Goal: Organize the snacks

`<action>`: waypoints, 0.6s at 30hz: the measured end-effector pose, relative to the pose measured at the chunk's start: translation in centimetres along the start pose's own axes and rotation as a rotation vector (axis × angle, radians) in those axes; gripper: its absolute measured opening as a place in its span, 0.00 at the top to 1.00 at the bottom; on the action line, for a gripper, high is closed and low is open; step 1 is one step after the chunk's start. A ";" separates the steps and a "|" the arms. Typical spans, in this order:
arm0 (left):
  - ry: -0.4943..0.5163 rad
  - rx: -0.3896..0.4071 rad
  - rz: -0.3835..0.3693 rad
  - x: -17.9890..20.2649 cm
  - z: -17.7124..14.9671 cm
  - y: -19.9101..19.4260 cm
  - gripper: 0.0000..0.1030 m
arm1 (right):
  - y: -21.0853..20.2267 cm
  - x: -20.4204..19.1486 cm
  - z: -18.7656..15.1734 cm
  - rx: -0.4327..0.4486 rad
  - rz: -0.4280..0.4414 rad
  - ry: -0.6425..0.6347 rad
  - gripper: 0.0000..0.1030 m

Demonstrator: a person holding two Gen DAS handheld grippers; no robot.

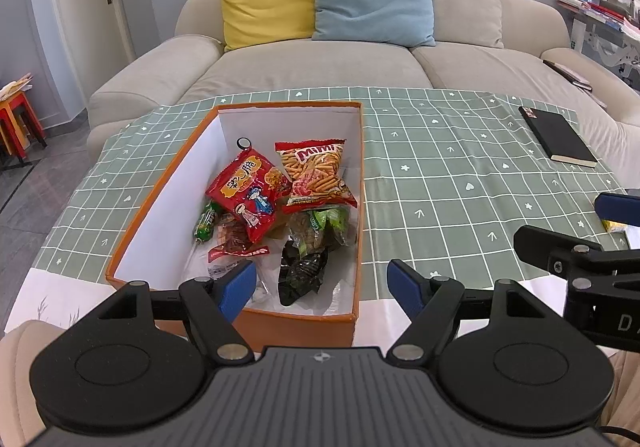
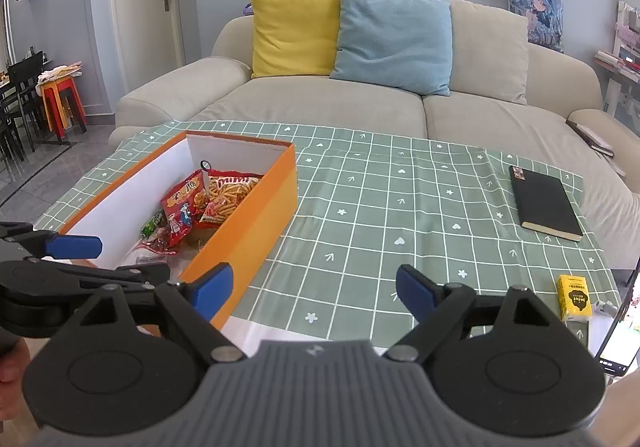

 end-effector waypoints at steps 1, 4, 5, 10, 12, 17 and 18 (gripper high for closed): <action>0.001 0.000 0.000 0.0 0.0 0.0 0.15 | 0.0 0.0 0.0 0.000 0.000 0.000 0.16; 0.006 0.007 0.005 0.1 0.1 -0.1 0.15 | 0.0 0.0 0.0 0.001 0.000 0.001 0.16; 0.008 0.009 0.006 0.1 0.1 -0.1 0.15 | 0.0 0.0 0.0 0.001 0.000 0.000 0.16; 0.007 0.011 0.006 0.1 0.0 -0.2 0.15 | 0.0 0.1 0.0 -0.002 -0.001 0.001 0.15; 0.004 0.012 0.006 0.1 0.0 -0.2 0.15 | 0.0 0.1 0.0 -0.002 0.000 0.000 0.15; 0.000 0.020 0.002 0.0 0.1 -0.4 0.15 | 0.1 0.2 -0.1 -0.003 -0.003 -0.001 0.14; 0.001 0.022 0.000 0.1 0.1 -0.4 0.15 | 0.1 0.2 -0.1 -0.003 -0.003 -0.001 0.13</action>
Point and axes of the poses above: each gripper's, at about its wrist camera, not at the fingertips, and y roughly the way its jaws point, x to its right, z to its top, the point moved 9 cm from there along y, roughly the way its jaws point, and after that the axes turned 13 degrees about -x, right-handed, at the moved point
